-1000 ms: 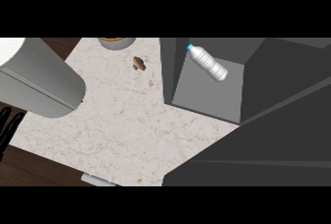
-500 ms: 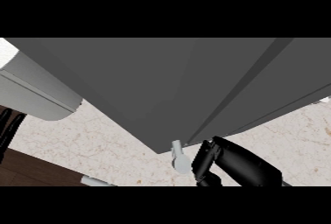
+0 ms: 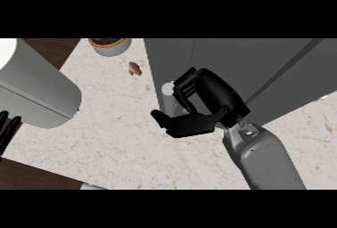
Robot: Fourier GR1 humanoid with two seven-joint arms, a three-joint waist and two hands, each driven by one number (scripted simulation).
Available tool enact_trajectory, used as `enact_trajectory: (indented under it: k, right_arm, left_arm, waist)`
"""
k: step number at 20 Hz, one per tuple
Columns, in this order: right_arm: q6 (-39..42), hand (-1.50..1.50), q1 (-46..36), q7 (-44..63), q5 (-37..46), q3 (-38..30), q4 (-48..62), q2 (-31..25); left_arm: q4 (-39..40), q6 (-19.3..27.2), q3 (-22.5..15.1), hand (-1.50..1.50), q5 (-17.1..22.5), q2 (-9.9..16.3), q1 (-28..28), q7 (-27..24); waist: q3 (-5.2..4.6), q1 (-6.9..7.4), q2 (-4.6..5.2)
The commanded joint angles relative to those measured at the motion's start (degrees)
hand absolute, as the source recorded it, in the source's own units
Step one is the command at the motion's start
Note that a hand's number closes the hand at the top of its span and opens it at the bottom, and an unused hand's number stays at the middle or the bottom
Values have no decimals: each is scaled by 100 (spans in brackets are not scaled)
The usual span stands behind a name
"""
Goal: Pick up the bottled water, place it into the cabinet and close the cabinet
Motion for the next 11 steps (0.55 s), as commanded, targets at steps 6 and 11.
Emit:
enact_trajectory:
  k: [6,11]
  right_arm:
    - [-1543,-150,-1541,-11,-473,-696,1642,105]
    - [-1887,-150,-1890,-191,-719,-595,2087,106]
  left_arm:
    - [39,-128,137,-150,119,101,96,60]
    - [114,-90,85,-150,42,-119,126,-86]
  waist:
    - [32,-116,-28]
    - [23,-180,-12]
